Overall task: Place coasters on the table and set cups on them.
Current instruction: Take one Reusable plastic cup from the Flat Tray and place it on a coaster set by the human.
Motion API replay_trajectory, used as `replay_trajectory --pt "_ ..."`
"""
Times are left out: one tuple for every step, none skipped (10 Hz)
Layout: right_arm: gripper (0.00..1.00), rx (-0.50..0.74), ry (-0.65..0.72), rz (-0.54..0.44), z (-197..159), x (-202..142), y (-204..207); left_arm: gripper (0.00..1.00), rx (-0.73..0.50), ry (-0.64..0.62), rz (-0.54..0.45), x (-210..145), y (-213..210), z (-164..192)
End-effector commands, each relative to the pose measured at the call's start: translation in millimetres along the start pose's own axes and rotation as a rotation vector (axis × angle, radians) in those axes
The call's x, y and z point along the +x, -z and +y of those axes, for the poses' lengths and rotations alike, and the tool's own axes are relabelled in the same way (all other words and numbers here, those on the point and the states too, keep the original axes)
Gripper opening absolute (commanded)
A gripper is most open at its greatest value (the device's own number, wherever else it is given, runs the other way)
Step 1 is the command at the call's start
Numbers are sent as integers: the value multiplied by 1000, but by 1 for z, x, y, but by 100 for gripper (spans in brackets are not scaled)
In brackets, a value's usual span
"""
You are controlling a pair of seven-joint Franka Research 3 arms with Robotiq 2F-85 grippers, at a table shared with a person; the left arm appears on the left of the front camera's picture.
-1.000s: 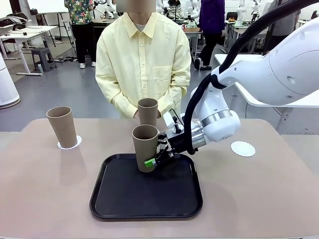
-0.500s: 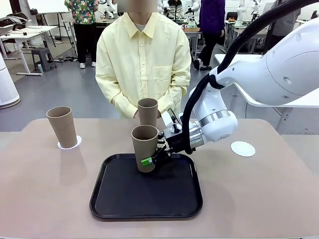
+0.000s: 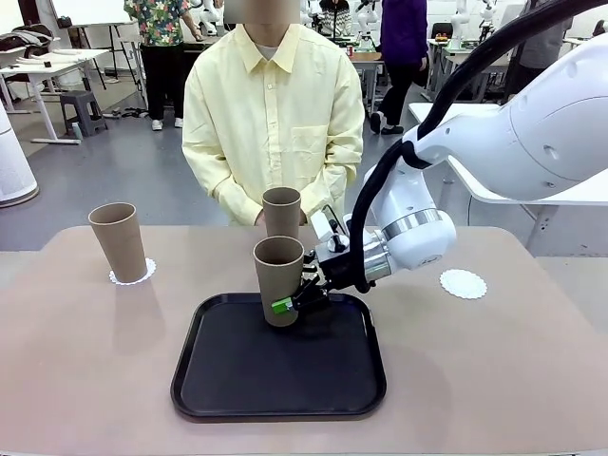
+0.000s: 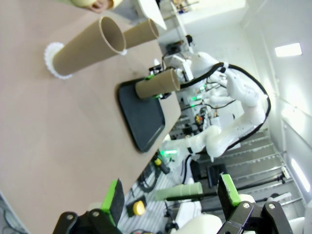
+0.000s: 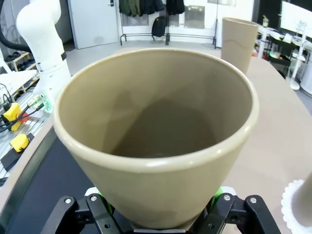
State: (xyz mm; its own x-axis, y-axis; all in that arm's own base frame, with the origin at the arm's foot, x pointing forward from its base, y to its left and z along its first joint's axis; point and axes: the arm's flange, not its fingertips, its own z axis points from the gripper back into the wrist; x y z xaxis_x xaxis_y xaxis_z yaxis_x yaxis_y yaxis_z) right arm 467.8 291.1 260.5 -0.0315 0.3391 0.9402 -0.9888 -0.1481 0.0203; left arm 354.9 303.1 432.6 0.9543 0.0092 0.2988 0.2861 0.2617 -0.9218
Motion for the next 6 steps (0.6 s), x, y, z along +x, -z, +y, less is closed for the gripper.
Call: replay_trajectory --pt "0 -86 27 35 24 46 -38 100 2 -3 -3 0 -1 -2" --pt "0 -130 12 25 29 75 -60 100 2 -3 -3 0 -1 -2" --pt "0 -167 8 15 35 98 -84 100 2 -3 -3 0 -1 -2" --pt "0 -212 17 17 41 116 -109 100 2 -3 -3 0 -1 -2" --pt "0 -252 28 20 43 125 -128 100 2 -3 -3 0 -1 -2" --pt "0 -271 32 17 47 128 -140 100 2 -3 -3 0 -1 -2"
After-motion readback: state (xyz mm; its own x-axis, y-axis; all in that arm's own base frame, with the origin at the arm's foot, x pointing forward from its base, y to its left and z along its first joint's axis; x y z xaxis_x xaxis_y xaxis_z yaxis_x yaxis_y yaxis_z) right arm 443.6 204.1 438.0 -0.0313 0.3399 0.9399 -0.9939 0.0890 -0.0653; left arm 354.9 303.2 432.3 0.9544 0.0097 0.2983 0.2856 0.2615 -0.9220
